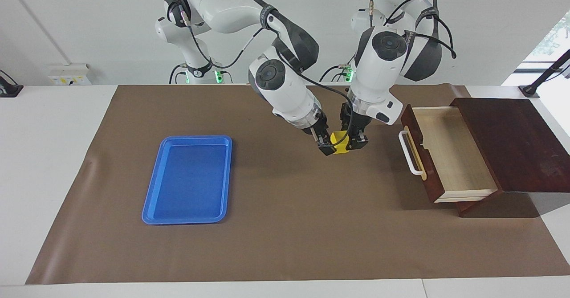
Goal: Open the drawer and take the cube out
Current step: 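Move the right gripper to the cube held by the left gripper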
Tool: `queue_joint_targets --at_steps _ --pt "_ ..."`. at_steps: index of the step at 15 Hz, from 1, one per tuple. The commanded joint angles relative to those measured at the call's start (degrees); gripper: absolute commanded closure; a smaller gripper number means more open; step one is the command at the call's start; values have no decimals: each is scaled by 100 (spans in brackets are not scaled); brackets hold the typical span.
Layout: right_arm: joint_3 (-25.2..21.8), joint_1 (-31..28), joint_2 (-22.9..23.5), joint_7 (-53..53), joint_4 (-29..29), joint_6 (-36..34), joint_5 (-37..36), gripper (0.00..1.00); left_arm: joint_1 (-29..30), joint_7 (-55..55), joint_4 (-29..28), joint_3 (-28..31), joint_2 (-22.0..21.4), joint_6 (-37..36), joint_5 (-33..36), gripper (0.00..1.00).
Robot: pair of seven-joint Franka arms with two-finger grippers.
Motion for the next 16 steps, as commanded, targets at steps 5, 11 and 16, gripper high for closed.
queue_joint_targets --at_steps 5,11,16 --pt "-14 27 214 168 345 47 -85 11 -42 -86 -91 24 -48 93 -24 100" --pt "-14 106 223 238 345 179 -85 13 -60 -95 -162 24 -75 93 -15 100" --pt "-14 159 205 256 327 171 -120 19 -95 -95 -162 24 -75 93 -15 100"
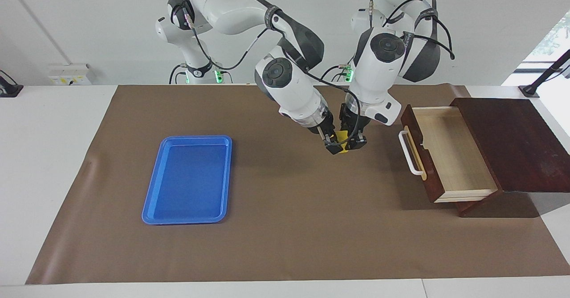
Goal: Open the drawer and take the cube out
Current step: 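Grasp the cube with the right gripper while the left gripper releases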
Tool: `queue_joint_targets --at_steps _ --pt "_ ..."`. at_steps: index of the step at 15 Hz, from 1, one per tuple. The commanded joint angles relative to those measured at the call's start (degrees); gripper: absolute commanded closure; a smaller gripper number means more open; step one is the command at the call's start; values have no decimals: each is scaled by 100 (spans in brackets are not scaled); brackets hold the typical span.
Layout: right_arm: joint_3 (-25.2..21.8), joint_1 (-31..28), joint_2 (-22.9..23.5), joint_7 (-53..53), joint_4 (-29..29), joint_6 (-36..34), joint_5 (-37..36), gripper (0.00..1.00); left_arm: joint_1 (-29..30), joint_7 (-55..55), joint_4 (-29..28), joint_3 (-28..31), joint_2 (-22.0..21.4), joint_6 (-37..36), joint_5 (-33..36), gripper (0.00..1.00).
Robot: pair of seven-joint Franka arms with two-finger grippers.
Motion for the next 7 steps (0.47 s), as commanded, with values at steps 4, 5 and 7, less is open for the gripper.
queue_joint_targets --at_steps 4,5,7 --pt "-12 26 104 186 167 9 -129 42 -87 -84 -108 37 -83 75 -15 100" --pt "-12 17 96 177 158 0 -129 48 -88 -84 -108 37 -84 66 -15 100" --pt "-3 8 87 177 158 -8 -121 70 -79 -84 -108 37 -83 75 -15 100"
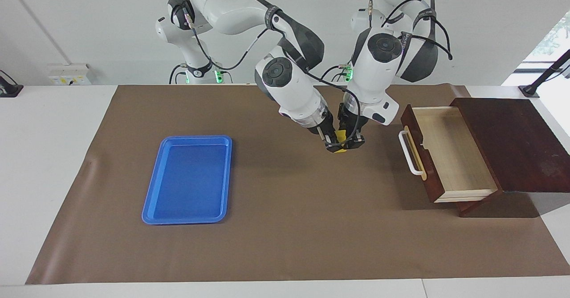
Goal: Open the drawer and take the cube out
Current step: 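Grasp the cube with the right gripper while the left gripper releases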
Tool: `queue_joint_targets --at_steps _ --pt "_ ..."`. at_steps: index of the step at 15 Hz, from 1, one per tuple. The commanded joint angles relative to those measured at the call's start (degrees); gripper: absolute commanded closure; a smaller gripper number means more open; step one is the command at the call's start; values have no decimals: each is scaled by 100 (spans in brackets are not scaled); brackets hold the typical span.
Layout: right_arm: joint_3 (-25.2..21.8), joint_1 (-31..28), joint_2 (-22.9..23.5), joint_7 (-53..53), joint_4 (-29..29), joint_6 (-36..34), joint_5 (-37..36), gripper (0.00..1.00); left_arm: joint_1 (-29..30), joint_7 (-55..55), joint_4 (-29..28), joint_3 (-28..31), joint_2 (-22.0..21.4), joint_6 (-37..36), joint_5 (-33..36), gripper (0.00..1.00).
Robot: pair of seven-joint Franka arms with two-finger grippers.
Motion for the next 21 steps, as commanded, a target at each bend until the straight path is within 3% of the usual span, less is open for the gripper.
queue_joint_targets --at_steps 1,2,4,5,6,7,11,15,21 --pt "27 6 84 100 146 -50 -89 85 -71 -71 -84 70 -73 61 -20 100" --pt "27 -12 76 92 146 -42 -80 99 -62 -71 -84 70 -73 60 -20 100" --pt "27 -38 76 74 146 -33 -80 100 -62 -62 -76 79 -82 60 -20 100" --pt "27 -38 76 74 146 -24 -80 100 -62 -53 -76 79 -82 60 -20 82" --pt "27 -47 76 83 146 -15 -63 100 -62 -44 -76 70 -73 60 -20 34" --pt "35 -56 76 83 146 -24 -36 100 -62 -27 -76 79 -73 52 -20 0" --pt "27 -56 76 83 146 2 -36 100 26 8 -40 88 -99 -1 -11 0" --pt "27 -178 23 30 128 -6 -71 100 552 70 -207 114 -178 -36 -11 0" --pt "44 -1082 -522 -803 -749 -121 43 100 1141 1026 -1304 114 -626 392 -11 0"
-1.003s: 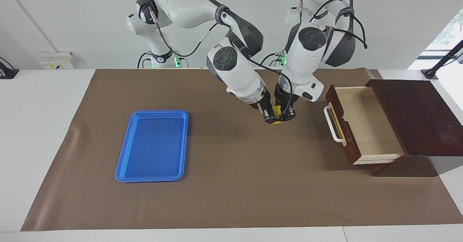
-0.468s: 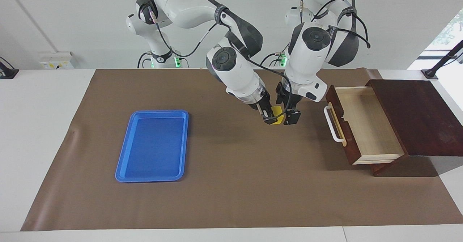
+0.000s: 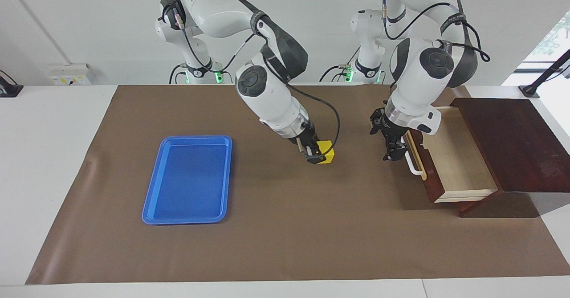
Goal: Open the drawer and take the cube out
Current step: 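Carry the cube over the blue tray while the left gripper pushes drawer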
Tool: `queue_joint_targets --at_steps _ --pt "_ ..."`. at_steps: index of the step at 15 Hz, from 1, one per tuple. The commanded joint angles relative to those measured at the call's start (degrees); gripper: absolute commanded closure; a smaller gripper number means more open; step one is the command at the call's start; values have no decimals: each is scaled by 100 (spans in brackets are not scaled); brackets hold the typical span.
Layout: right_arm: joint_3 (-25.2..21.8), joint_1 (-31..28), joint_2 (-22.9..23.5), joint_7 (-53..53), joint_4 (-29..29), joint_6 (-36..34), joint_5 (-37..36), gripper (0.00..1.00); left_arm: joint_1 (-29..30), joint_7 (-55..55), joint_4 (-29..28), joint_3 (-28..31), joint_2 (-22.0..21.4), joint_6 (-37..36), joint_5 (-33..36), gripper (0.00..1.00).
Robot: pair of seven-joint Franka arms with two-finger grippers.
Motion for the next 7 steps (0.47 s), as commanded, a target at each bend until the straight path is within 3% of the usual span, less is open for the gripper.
queue_joint_targets --at_steps 1,3,5,7 --pt "64 -508 -449 -538 -702 -21 62 100 316 437 -861 -32 -474 496 -11 0" --pt "72 -938 -572 -977 -1070 -4 115 100 423 674 -1133 -32 -589 681 -2 0" --pt "55 -1526 -774 -1905 -1554 -30 727 100 563 911 -1520 -32 -764 936 138 0" --pt "55 -1984 -985 -2637 -1993 -187 809 100 721 1140 -1583 -32 -782 954 191 0"
